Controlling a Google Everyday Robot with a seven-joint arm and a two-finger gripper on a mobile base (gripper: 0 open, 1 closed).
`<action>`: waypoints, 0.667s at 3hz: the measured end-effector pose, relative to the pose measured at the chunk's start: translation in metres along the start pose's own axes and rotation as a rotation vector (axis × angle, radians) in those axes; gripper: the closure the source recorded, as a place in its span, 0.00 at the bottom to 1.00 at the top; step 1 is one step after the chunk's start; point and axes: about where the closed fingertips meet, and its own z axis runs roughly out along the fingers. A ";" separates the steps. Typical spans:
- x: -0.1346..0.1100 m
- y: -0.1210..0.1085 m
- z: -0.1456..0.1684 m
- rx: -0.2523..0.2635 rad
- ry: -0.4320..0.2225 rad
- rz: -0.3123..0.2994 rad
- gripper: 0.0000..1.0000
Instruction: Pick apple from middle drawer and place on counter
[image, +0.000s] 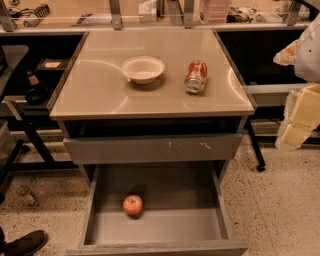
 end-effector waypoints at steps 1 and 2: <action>-0.001 0.001 -0.001 0.008 -0.013 0.002 0.00; -0.008 0.024 0.017 -0.006 -0.081 0.040 0.00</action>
Offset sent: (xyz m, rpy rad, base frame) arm -0.0464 0.0369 -0.1128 0.2236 0.0931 -0.0555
